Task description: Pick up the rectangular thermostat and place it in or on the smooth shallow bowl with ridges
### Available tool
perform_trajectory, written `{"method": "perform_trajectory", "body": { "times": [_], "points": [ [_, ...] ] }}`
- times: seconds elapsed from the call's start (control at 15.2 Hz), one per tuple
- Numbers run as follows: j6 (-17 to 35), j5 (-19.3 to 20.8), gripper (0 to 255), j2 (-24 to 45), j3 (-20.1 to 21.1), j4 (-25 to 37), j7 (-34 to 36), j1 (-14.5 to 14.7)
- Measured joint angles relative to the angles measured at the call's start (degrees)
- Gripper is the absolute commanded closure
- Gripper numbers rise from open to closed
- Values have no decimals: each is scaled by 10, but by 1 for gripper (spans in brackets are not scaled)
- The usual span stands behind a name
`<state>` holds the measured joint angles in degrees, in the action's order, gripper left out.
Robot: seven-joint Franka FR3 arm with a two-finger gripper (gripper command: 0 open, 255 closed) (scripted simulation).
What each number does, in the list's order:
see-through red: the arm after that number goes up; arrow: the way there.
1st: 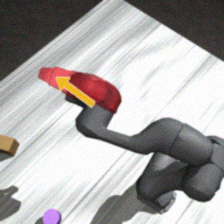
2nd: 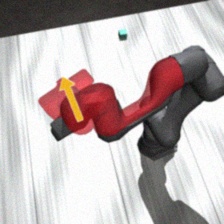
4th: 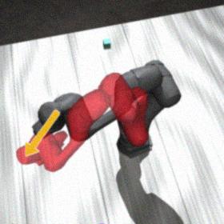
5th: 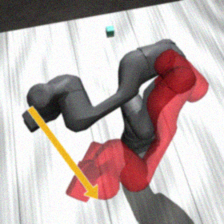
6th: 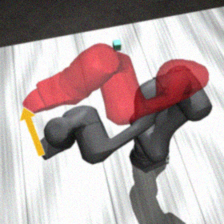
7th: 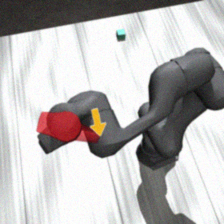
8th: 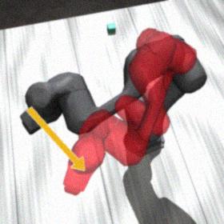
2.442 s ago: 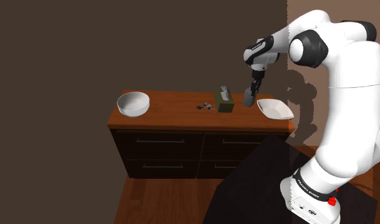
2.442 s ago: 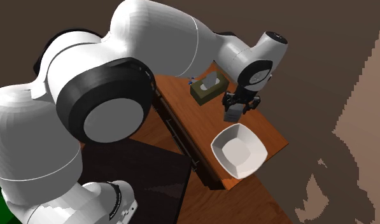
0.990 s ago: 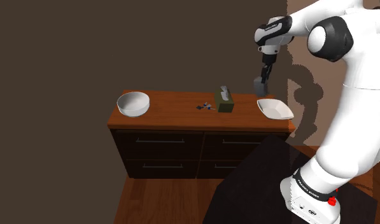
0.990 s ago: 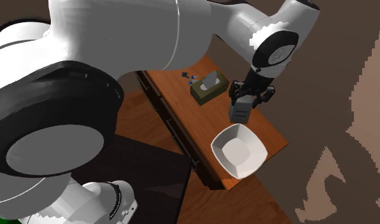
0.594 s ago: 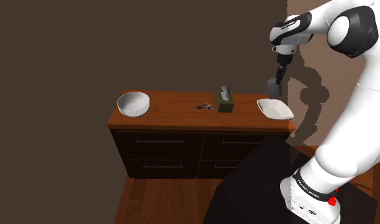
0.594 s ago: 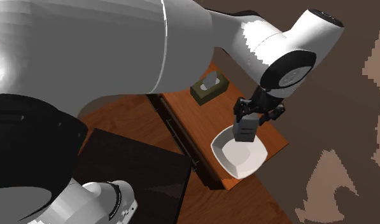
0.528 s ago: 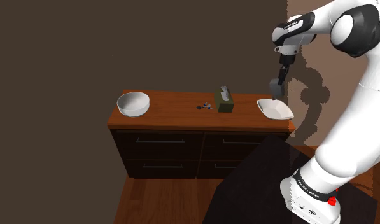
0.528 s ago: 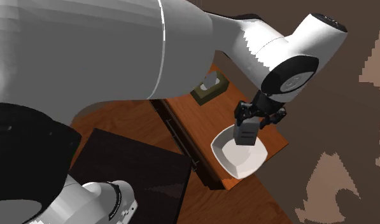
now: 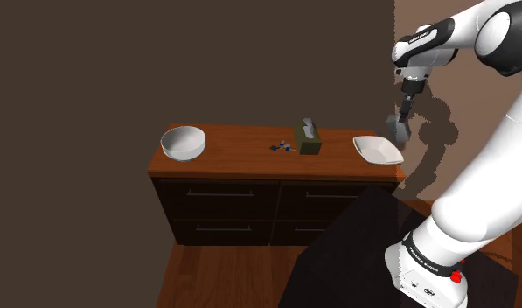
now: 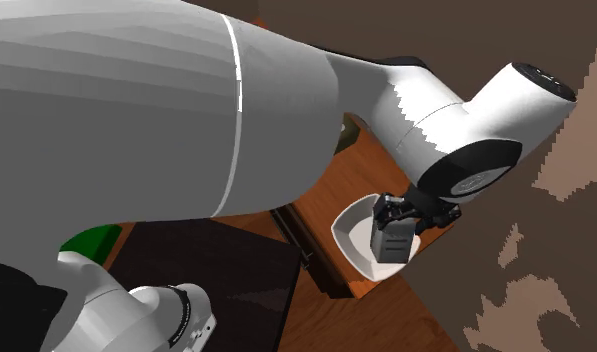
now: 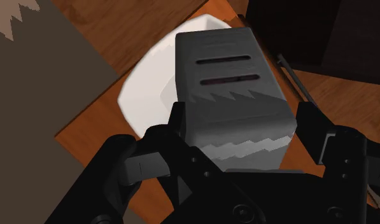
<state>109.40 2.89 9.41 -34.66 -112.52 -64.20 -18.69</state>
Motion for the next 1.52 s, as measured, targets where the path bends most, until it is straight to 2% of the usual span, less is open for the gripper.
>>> {"method": "perform_trajectory", "body": {
  "times": [1.12,1.52],
  "points": [
    [116,-42,255,74,12,-53,-21,-16],
    [125,-46,255,80,14,-56,-21,-17]
  ]
}}
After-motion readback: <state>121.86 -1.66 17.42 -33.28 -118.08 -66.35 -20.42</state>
